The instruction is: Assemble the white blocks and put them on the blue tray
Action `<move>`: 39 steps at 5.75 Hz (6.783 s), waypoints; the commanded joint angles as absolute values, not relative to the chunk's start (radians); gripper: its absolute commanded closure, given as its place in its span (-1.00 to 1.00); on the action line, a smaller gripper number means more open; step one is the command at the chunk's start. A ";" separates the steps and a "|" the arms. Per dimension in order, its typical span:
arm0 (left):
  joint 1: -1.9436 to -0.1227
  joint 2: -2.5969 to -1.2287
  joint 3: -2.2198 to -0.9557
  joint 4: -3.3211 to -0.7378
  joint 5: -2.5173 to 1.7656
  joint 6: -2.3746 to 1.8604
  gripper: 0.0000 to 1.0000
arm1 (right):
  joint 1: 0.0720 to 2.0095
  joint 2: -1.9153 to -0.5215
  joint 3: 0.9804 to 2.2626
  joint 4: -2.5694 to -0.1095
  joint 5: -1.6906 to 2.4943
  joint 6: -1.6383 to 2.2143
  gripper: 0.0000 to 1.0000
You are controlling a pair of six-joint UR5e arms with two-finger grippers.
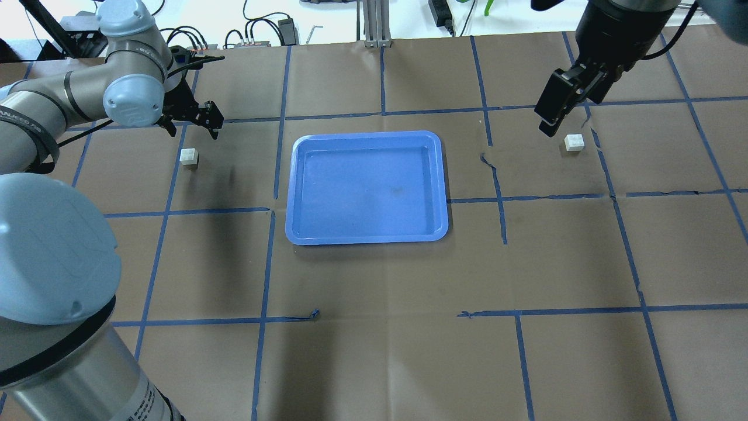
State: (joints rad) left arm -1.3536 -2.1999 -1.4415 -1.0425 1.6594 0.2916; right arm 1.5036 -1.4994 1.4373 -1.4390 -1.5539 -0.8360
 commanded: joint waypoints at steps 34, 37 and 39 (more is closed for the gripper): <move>-1.767 -1.682 -1.549 -1.541 1.496 1.170 -0.99 | 1.319 -1.203 1.791 -1.941 -0.839 -1.991 0.39; -1.705 -1.560 -1.572 -1.602 1.511 0.916 -0.99 | 1.513 -1.166 1.925 -2.415 -0.839 -1.589 0.39; -1.655 -1.534 -1.549 -1.592 1.591 0.617 -0.99 | 1.601 -1.050 1.924 -2.686 -0.841 -1.366 0.39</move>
State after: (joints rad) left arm -1.6761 -1.5515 -1.5553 -1.5982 1.5653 0.7636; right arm 1.5621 -1.1057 1.9226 -2.5562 -0.8396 -1.4656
